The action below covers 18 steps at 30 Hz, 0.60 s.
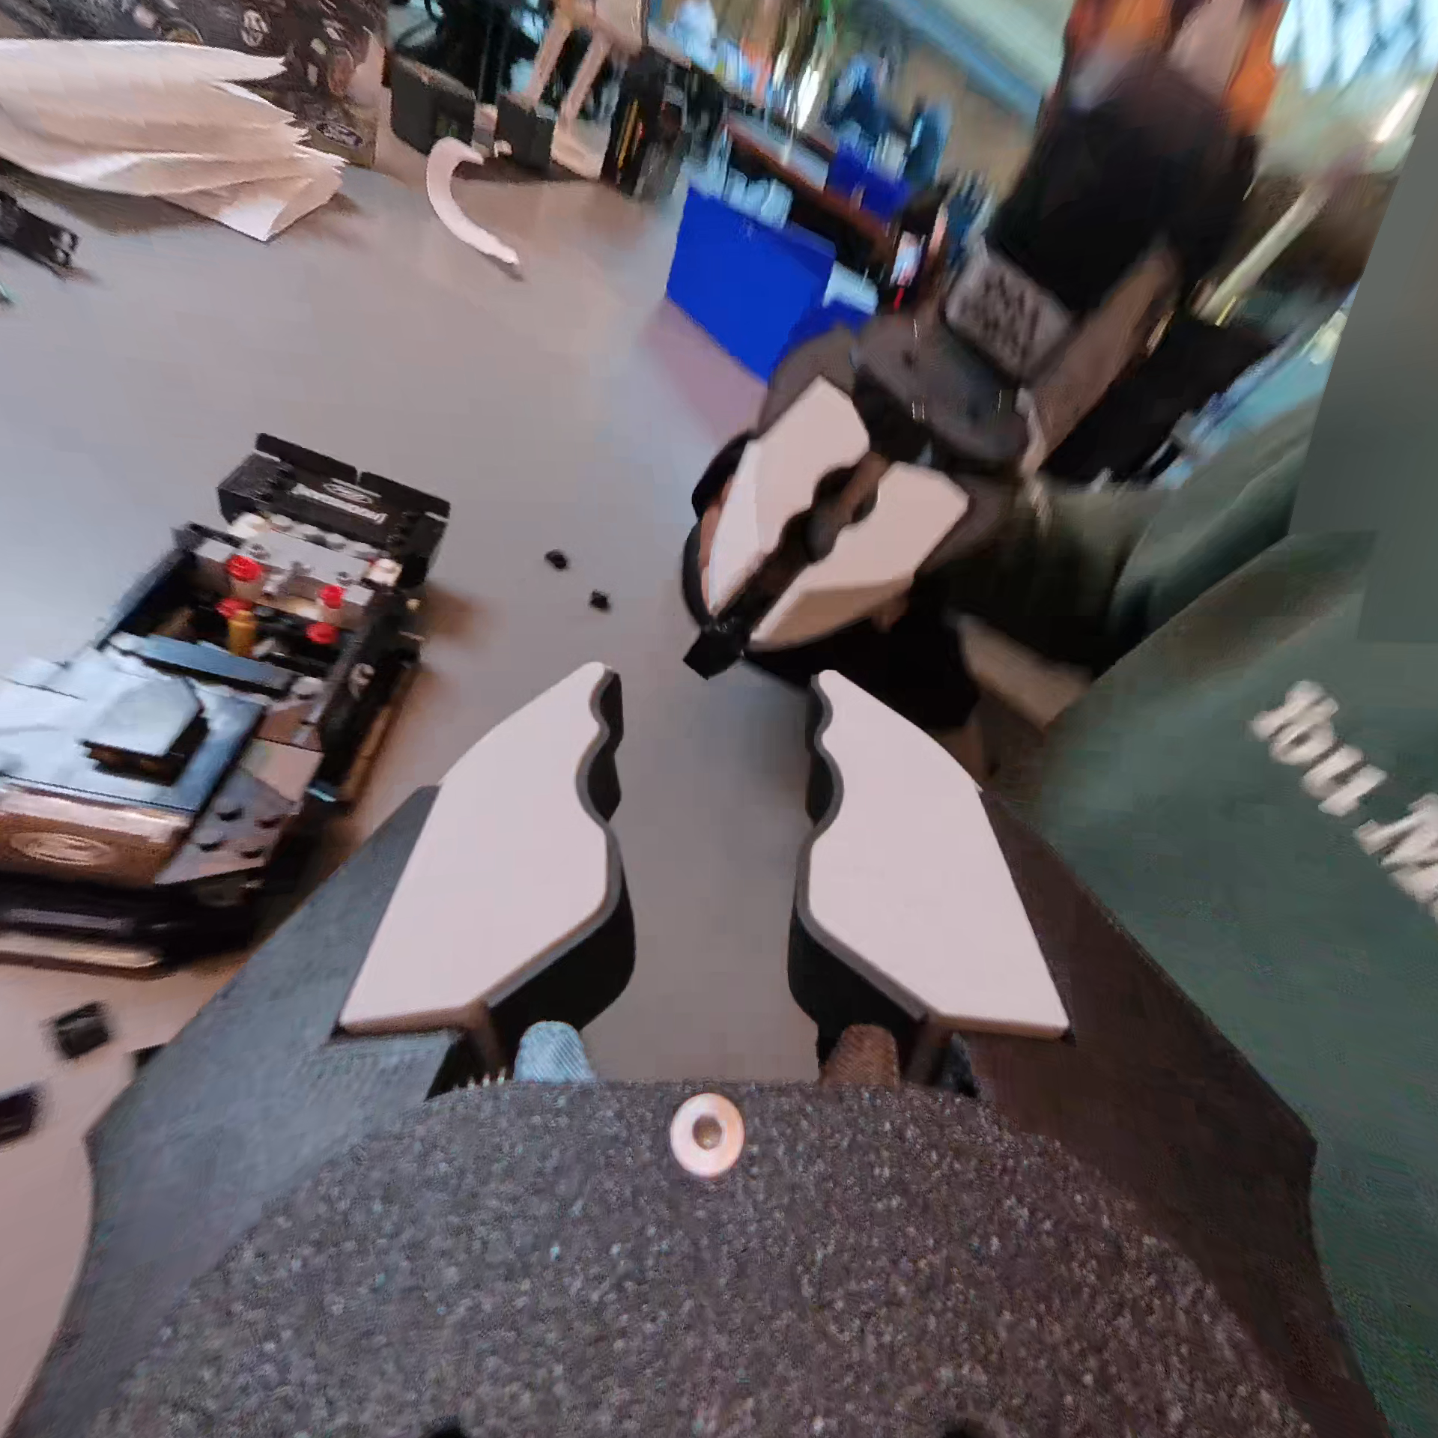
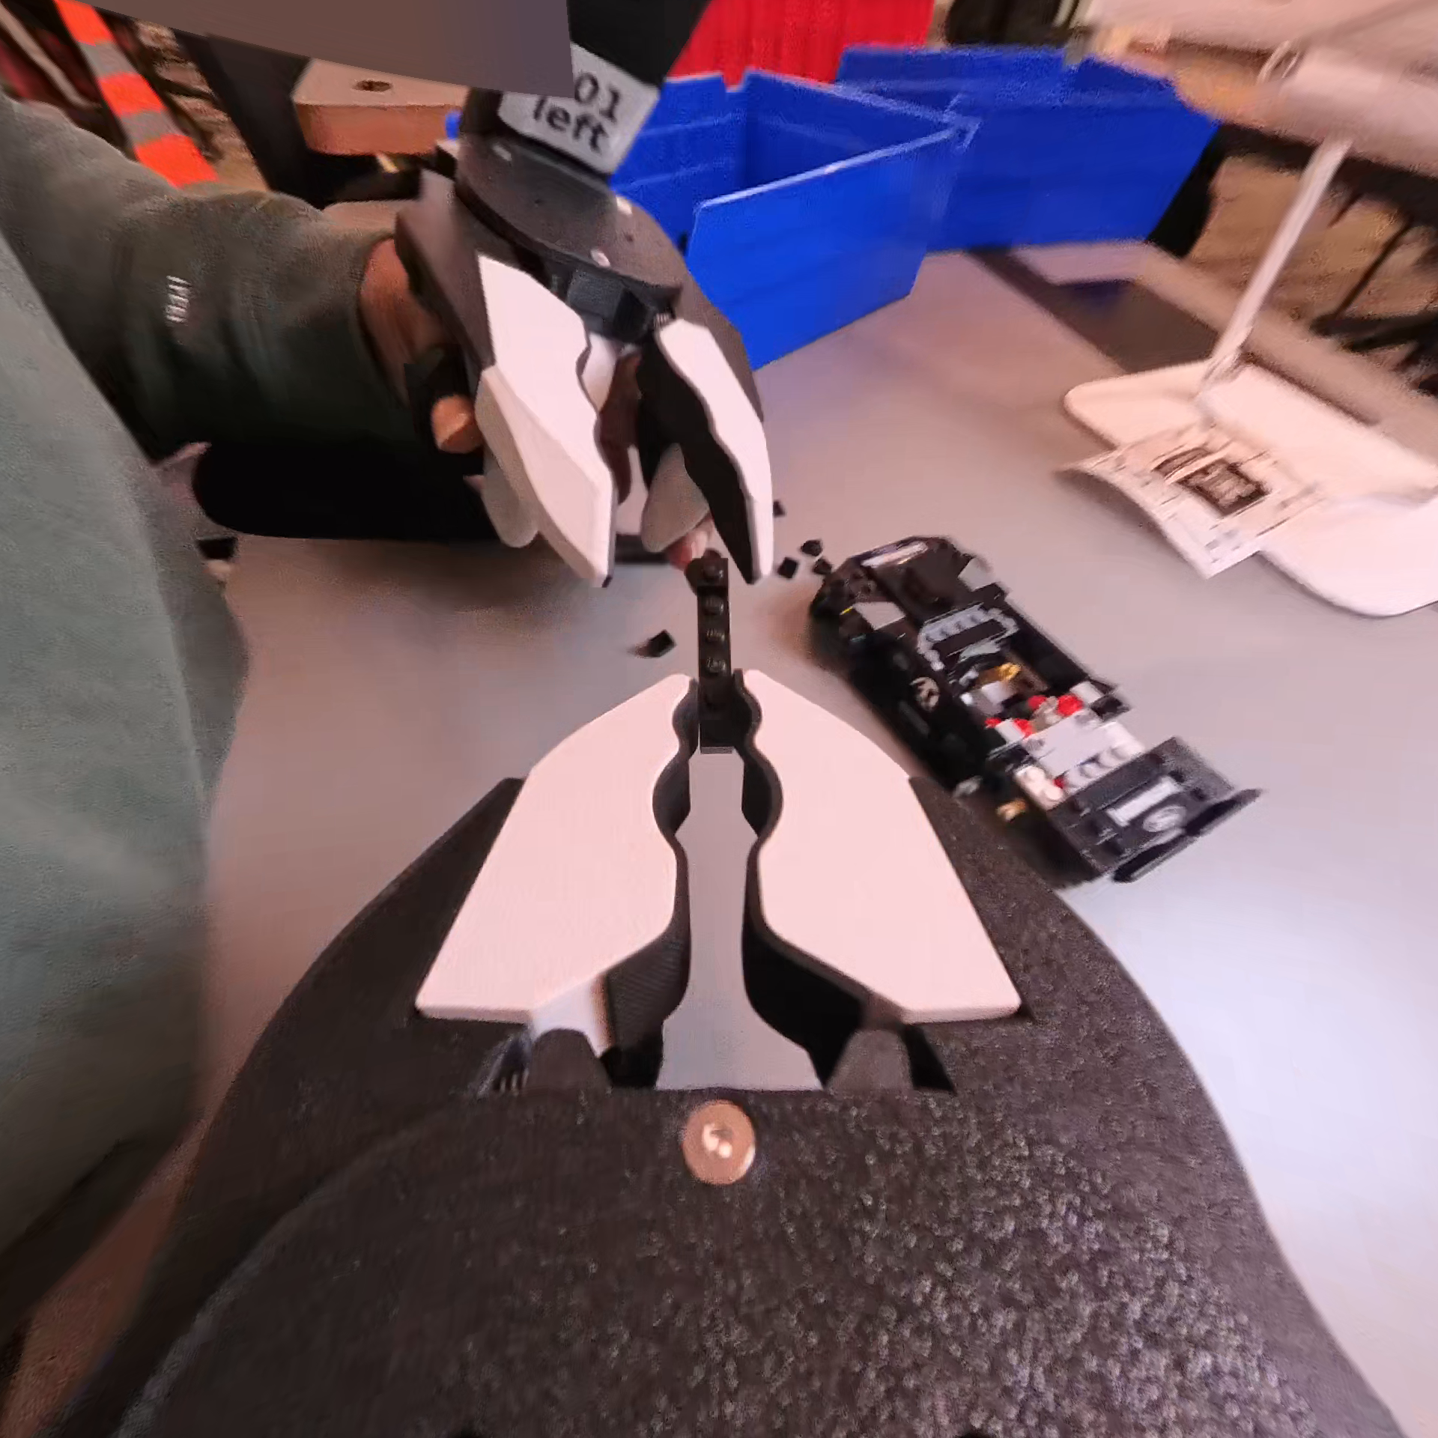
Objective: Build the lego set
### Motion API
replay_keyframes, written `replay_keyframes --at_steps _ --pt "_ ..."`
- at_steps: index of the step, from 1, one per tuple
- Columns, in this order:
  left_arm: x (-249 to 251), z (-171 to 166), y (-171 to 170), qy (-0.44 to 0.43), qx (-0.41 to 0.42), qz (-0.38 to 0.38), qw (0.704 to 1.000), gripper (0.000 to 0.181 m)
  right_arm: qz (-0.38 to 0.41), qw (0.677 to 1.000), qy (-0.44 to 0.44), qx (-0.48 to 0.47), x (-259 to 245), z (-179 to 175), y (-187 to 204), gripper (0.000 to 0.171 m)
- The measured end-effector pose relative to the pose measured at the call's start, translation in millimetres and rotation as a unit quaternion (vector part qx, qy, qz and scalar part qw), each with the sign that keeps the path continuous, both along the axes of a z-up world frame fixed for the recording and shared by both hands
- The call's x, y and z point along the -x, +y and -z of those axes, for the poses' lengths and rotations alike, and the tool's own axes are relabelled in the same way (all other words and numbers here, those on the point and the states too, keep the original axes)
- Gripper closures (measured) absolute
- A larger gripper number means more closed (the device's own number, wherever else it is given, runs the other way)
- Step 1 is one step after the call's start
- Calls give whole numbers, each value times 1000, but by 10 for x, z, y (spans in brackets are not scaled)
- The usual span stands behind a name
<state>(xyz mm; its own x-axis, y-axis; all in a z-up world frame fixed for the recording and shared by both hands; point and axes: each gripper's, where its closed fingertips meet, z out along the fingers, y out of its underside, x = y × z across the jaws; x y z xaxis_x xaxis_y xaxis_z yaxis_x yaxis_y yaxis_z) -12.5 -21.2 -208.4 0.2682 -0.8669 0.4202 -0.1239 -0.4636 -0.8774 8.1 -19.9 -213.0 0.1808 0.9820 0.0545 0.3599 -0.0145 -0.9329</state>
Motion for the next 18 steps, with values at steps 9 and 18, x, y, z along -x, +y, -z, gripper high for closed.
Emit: replay_keyframes --at_steps 9,18 --pt "83 270 -89 158 -162 79 971 159 -72 981 -59 169 78 205 -97 163" --pt "563 672 -49 331 -162 69 927 161 -66 973 -199 95 72 602 -9 163"
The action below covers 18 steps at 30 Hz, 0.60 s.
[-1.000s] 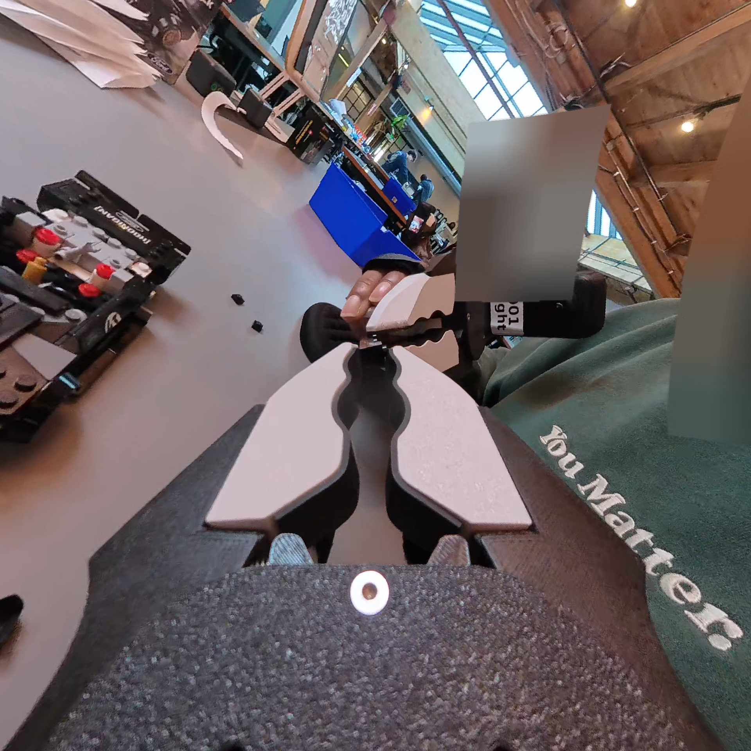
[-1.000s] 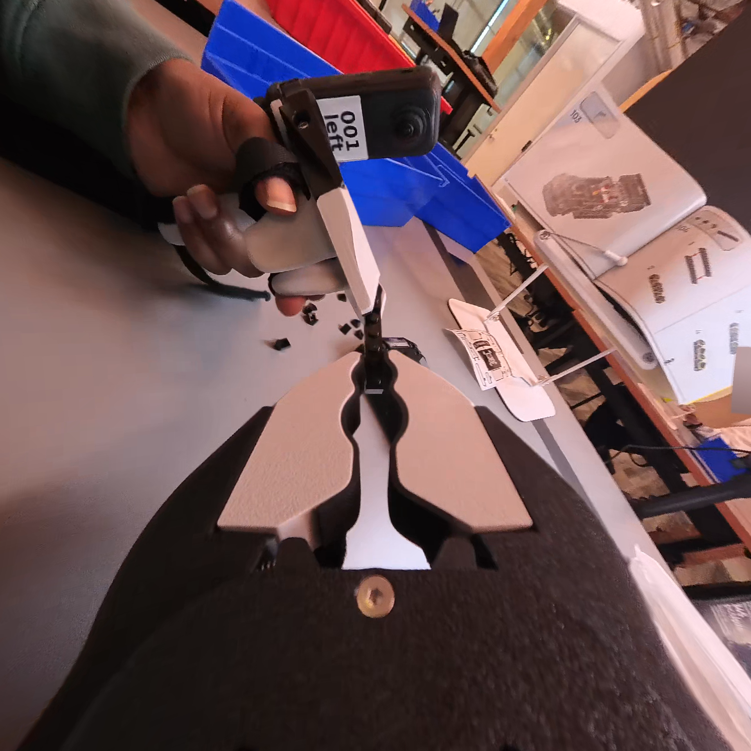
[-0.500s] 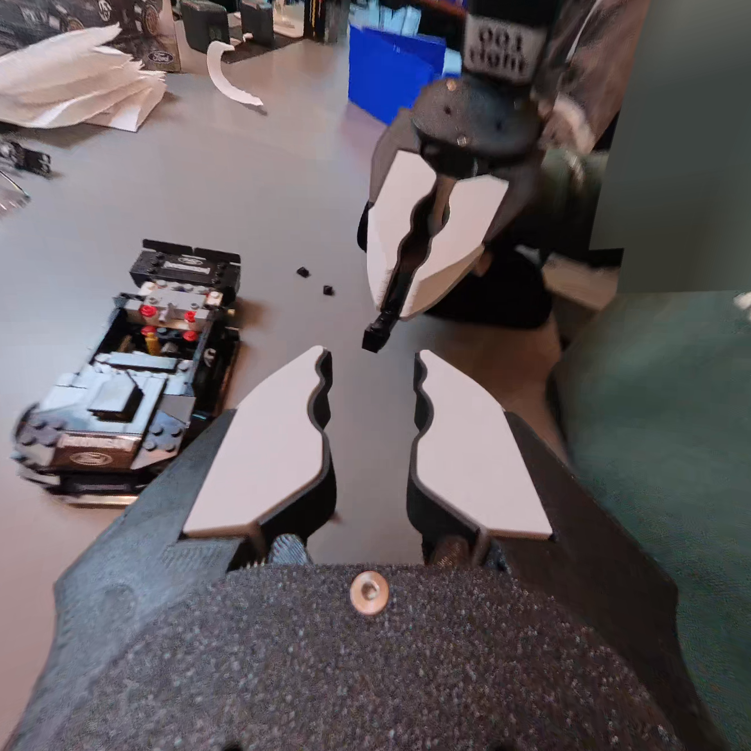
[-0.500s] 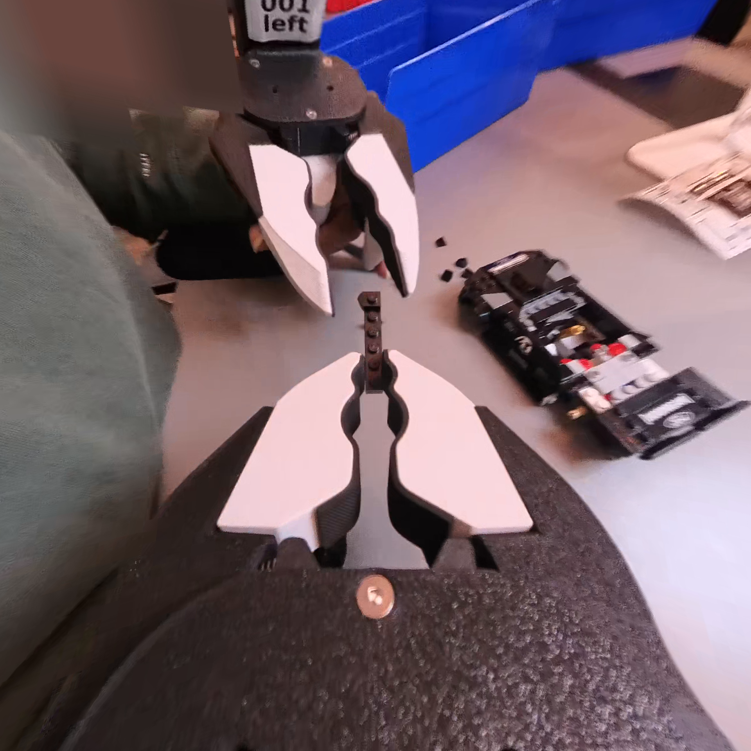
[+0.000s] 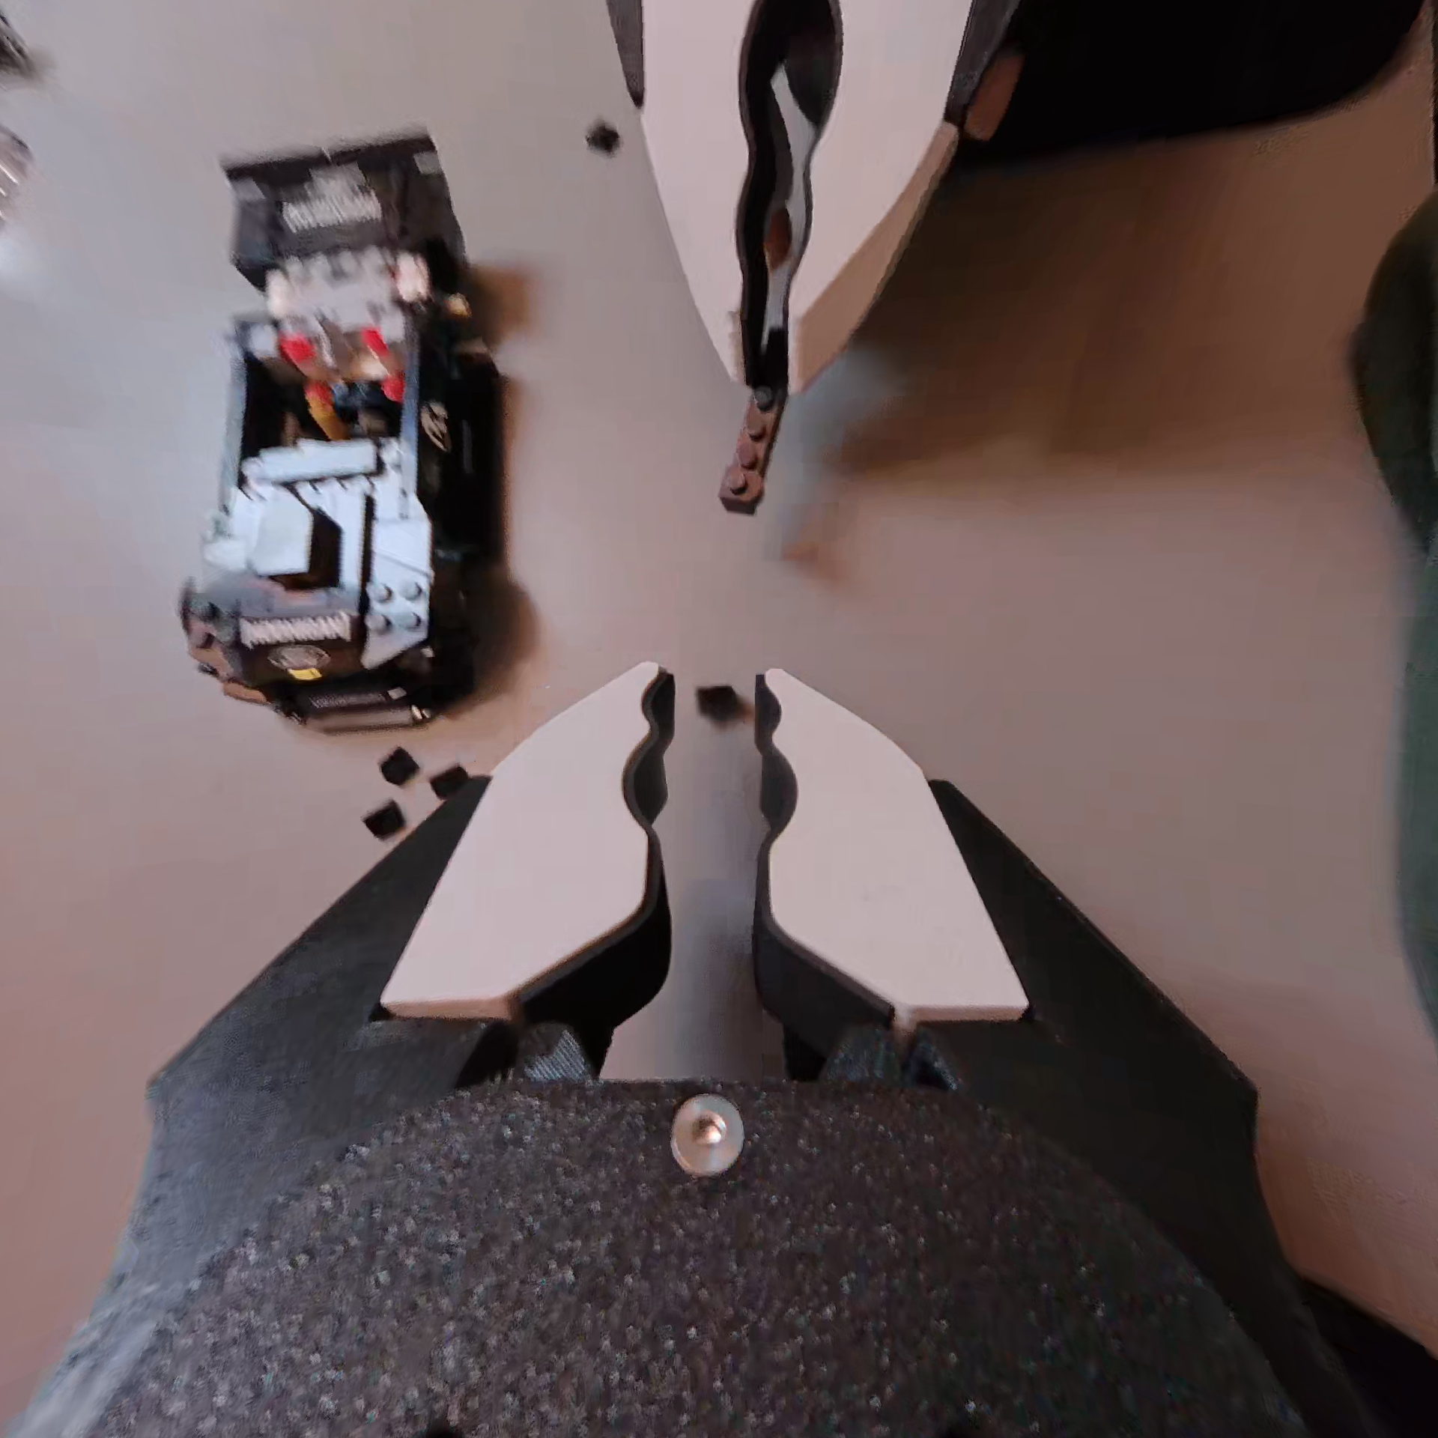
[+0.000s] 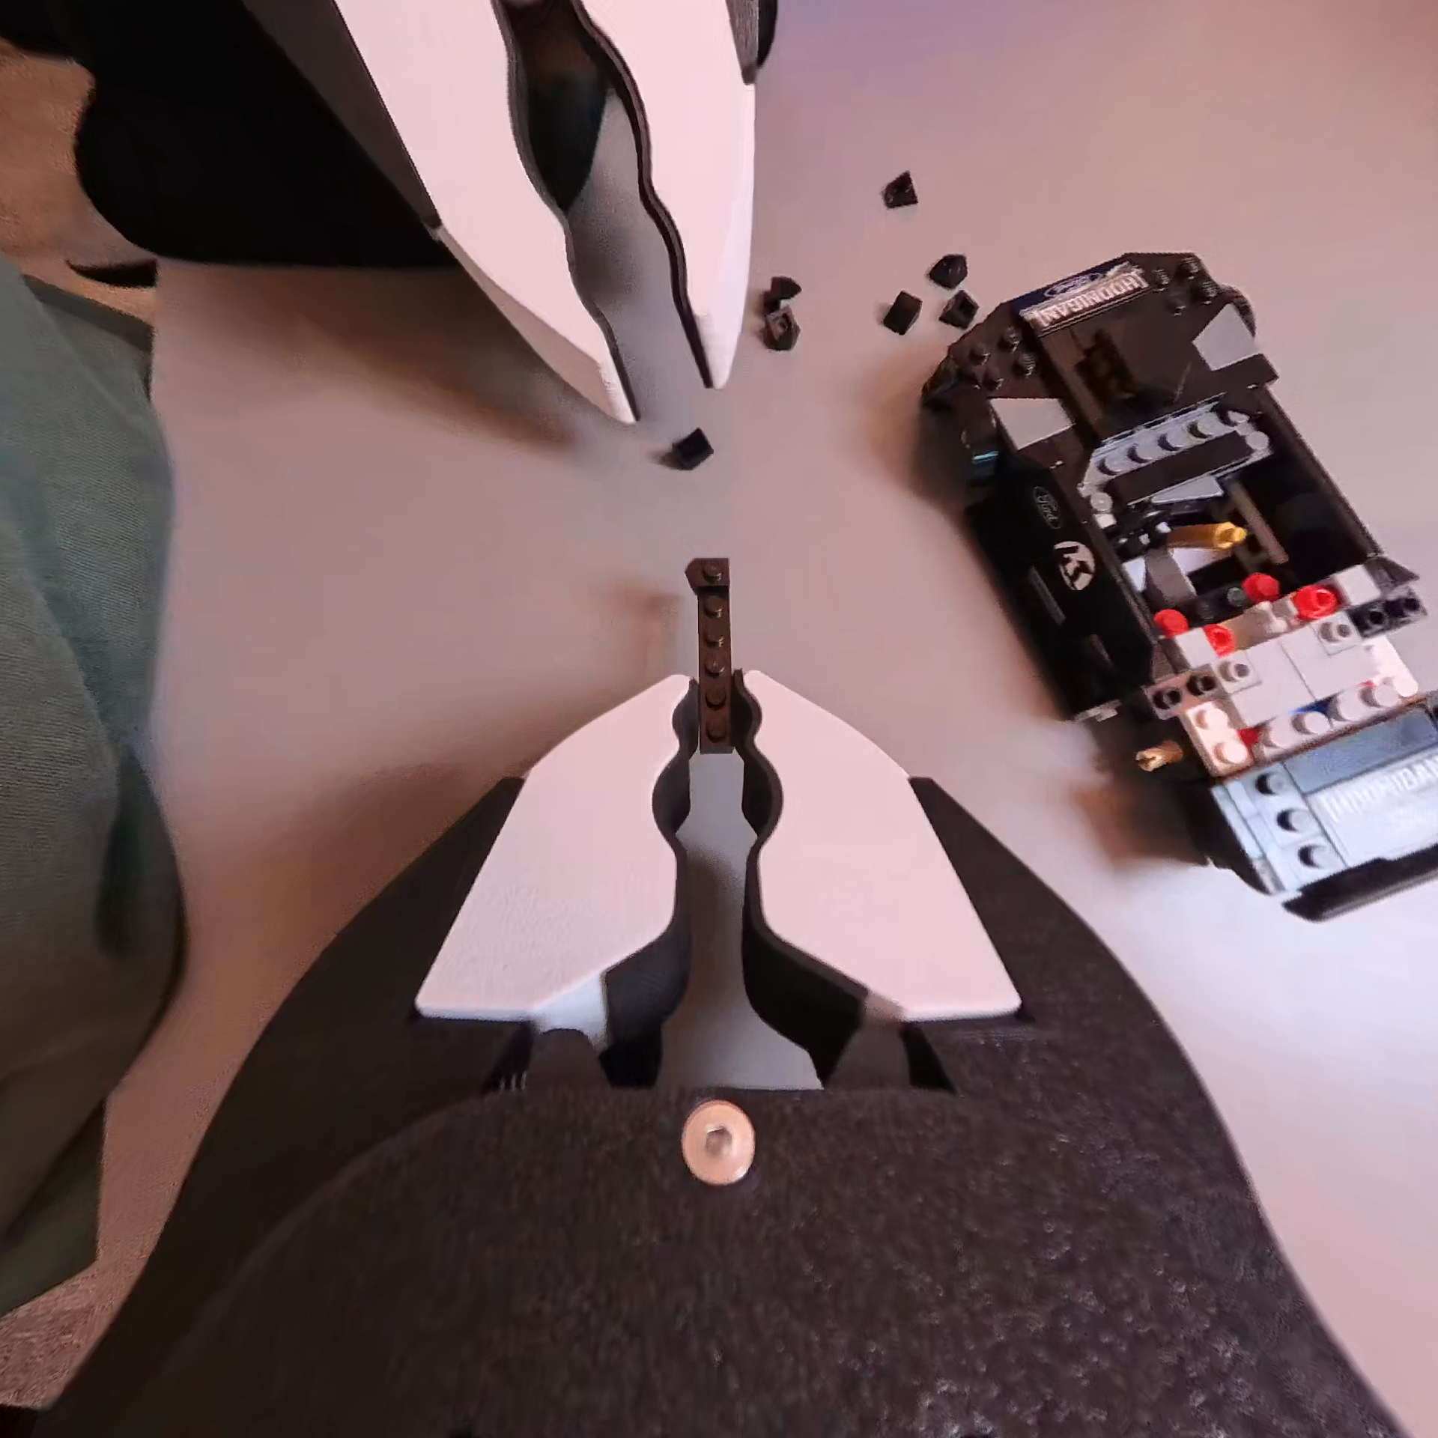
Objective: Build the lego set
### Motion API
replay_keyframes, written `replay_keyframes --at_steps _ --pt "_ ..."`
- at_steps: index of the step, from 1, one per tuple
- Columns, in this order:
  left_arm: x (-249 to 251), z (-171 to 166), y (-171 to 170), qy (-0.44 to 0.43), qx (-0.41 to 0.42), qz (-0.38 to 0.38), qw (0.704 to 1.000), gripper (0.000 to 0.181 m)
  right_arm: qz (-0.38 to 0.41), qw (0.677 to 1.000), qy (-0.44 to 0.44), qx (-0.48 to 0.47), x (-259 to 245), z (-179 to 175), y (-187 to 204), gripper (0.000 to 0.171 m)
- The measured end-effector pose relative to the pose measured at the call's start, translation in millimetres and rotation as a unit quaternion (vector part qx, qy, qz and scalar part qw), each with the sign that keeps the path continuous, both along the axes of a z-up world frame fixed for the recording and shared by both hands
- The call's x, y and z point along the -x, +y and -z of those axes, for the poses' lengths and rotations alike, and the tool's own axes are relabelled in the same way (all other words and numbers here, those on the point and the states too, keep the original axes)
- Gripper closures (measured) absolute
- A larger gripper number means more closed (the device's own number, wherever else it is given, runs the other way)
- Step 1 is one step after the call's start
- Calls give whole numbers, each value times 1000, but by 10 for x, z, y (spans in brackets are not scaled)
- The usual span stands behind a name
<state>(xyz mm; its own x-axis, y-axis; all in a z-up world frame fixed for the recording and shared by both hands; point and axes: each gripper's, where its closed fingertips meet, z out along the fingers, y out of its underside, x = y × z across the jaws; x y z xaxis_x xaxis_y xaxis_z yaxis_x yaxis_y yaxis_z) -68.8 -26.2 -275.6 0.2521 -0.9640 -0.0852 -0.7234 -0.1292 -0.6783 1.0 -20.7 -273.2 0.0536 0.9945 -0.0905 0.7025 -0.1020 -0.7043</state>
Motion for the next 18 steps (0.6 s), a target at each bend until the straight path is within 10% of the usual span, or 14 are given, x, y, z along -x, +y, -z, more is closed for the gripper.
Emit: replay_keyframes --at_steps 18 --pt "-47 137 43 -6 31 -43 999 170 -20 995 -64 -71 94 209 77 157"
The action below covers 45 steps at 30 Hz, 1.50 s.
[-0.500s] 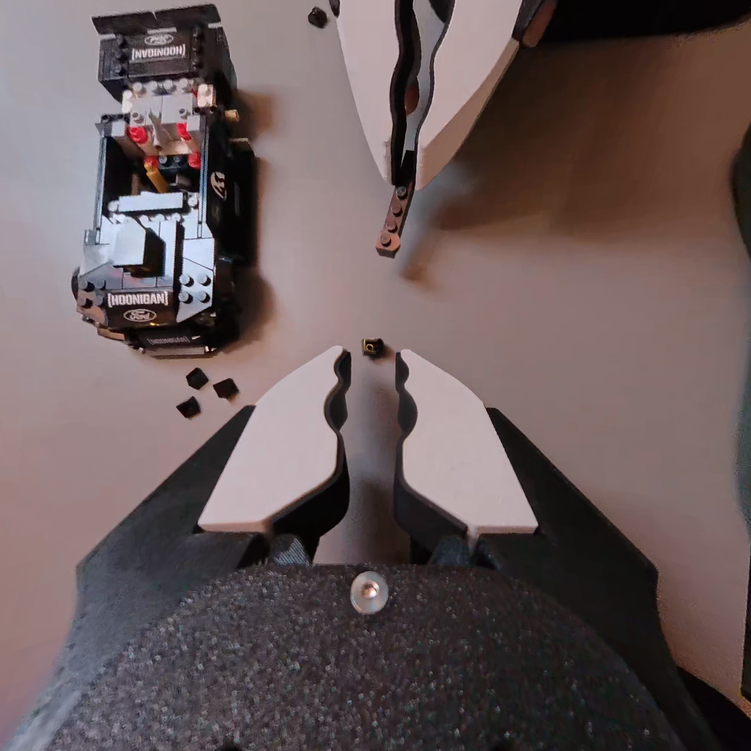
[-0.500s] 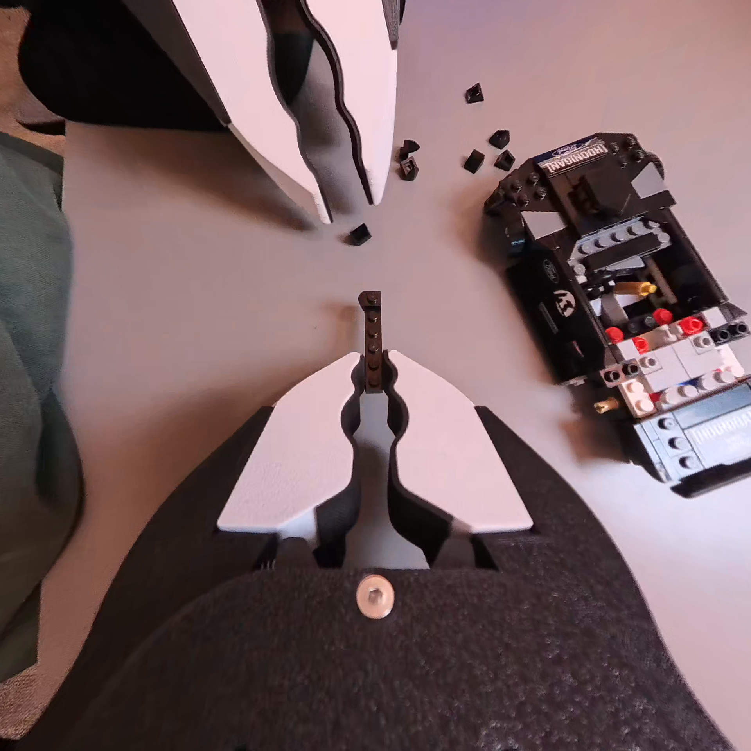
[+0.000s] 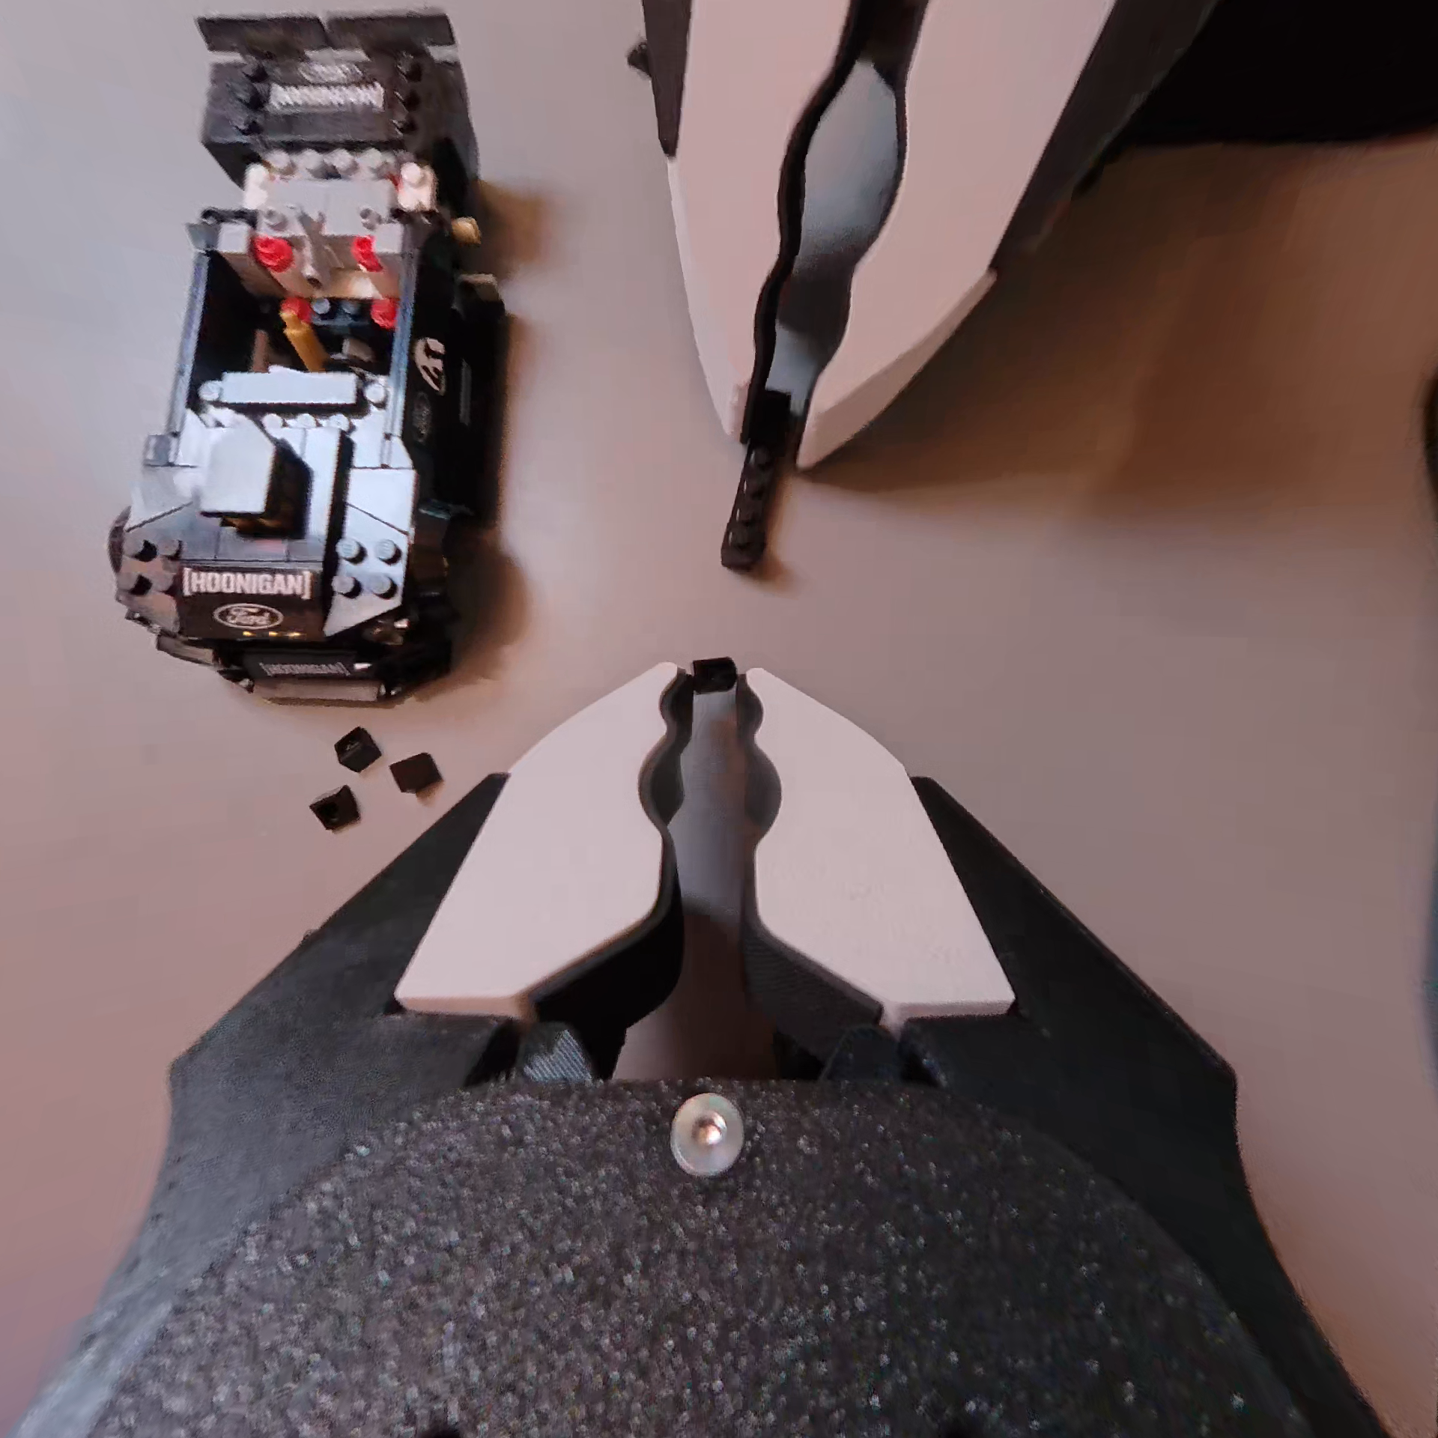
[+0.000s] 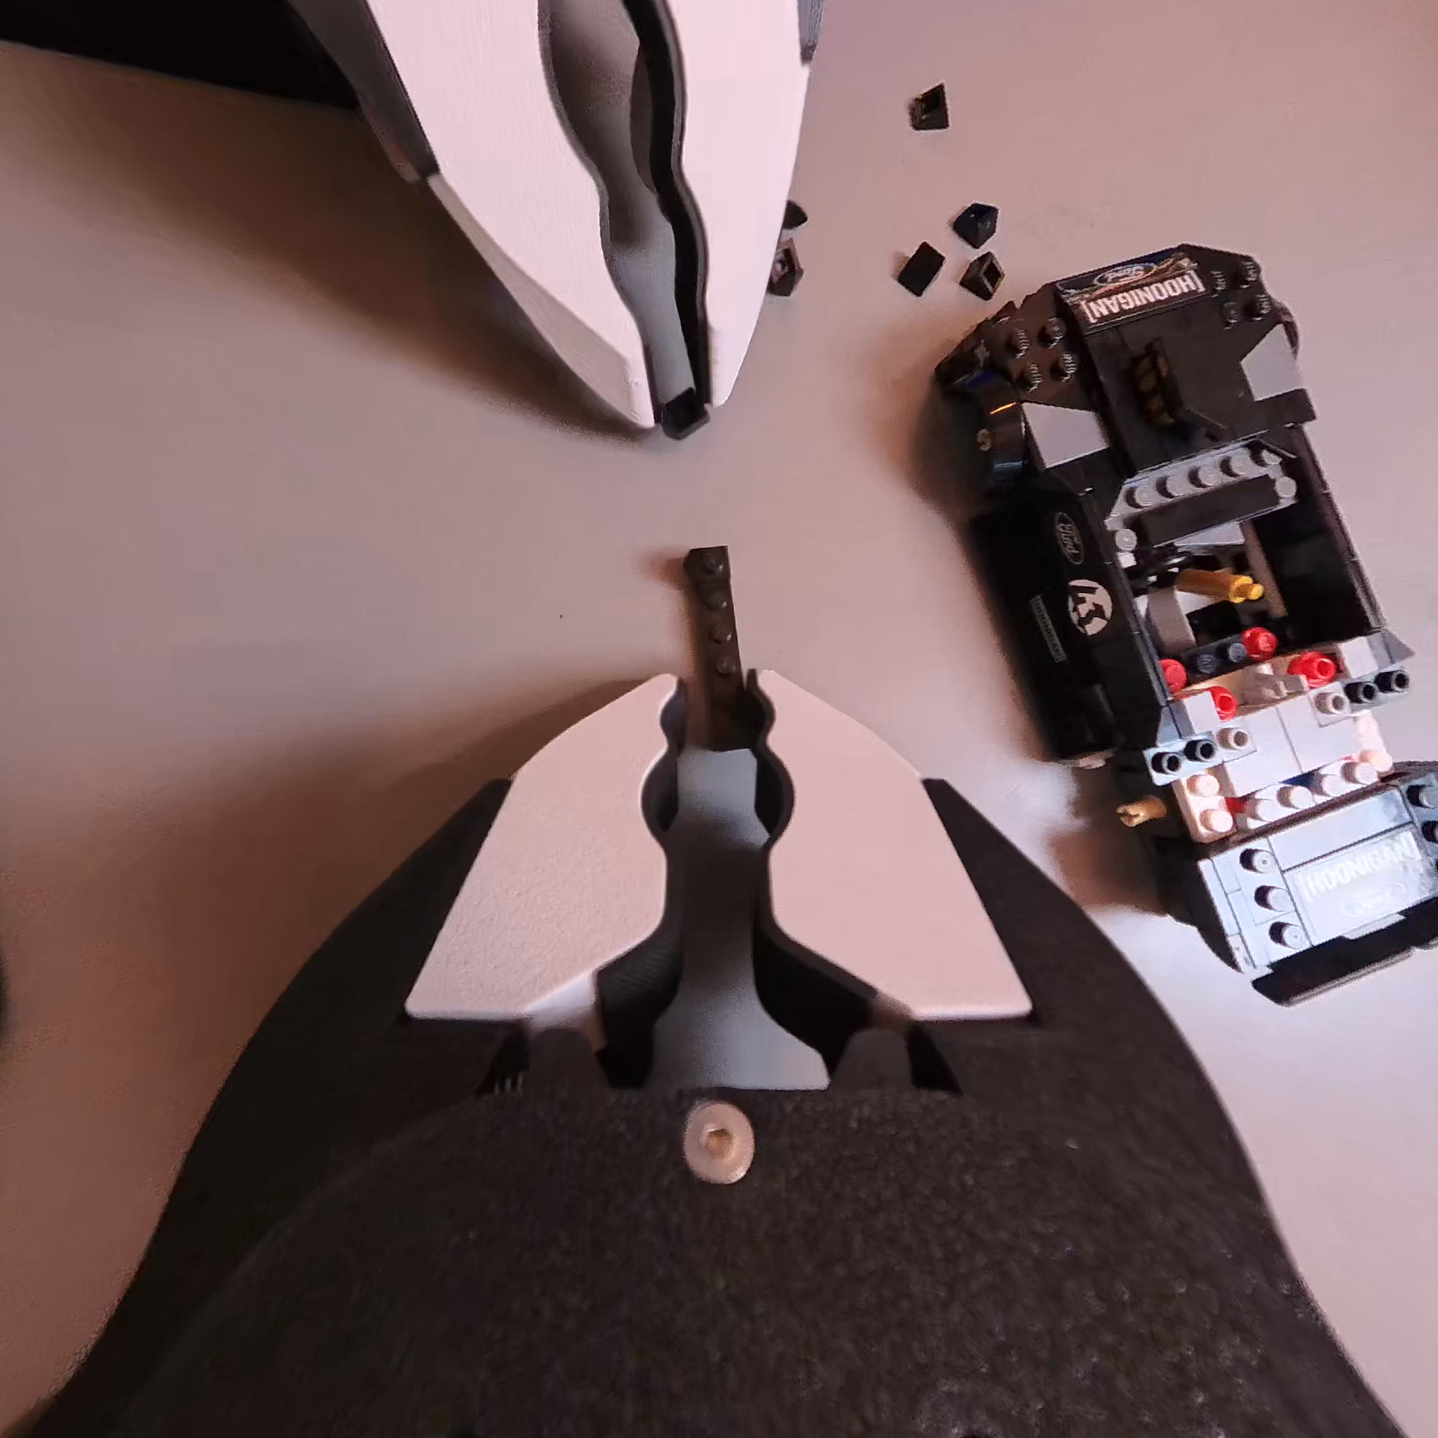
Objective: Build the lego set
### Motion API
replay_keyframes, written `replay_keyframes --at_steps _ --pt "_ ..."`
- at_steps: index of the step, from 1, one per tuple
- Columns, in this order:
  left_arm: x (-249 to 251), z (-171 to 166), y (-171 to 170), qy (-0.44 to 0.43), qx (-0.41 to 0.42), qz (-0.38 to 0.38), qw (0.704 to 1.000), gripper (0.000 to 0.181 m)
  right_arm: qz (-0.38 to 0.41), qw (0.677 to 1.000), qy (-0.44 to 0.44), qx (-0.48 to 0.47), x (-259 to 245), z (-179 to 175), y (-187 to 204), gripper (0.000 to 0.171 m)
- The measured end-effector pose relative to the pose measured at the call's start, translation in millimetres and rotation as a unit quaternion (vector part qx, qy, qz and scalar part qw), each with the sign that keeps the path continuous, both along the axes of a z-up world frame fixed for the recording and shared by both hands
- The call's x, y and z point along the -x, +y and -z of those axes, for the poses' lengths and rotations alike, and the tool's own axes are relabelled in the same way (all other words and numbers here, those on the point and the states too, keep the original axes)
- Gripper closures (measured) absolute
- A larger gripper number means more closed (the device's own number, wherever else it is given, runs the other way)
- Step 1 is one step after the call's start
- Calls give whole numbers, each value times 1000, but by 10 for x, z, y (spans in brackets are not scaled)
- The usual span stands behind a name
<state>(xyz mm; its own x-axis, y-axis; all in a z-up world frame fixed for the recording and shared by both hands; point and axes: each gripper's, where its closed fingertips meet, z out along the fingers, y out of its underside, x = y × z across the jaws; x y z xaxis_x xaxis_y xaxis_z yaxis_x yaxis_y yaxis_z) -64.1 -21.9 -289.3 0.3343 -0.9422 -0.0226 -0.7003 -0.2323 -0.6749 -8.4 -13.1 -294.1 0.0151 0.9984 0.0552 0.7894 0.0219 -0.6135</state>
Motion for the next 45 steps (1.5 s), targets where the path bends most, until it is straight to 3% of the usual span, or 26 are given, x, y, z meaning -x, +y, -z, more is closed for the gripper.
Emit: replay_keyframes --at_steps 4,7,9,14,18,27,33,36,41,45 --pt "-120 -361 39 -137 25 -30 990 170 22 999 43 -1 8 -122 65 145" --pt "-195 -684 66 -237 10 -43 970 170 66 986 143 49 56 -446 70 146" --pt "-247 -863 54 -290 -12 -43 956 170 101 960 235 118 115 -727 29 147" --pt "-357 -1221 -51 -392 -66 -33 917 170 146 852 406 295 230 -1250 -141 152" --pt "-378 -1303 -108 -381 -149 -23 912 170 142 792 449 389 255 -1399 -240 154" --pt "-379 -1378 -186 -348 -261 -15 900 171 148 748 463 452 276 -1438 -306 163" --pt "-359 -1345 -201 -327 -297 -7 897 171 147 762 453 440 289 -1404 -321 164" --pt "-349 -1304 -205 -328 -279 -3 902 169 154 783 444 407 272 -1347 -286 165" --pt "-322 -1208 -185 -336 -214 -1 917 165 166 859 399 275 203 -1182 -212 165" --pt "-330 -1070 -147 -333 -126 -2 934 165 166 930 314 97 149 -935 -151 165"
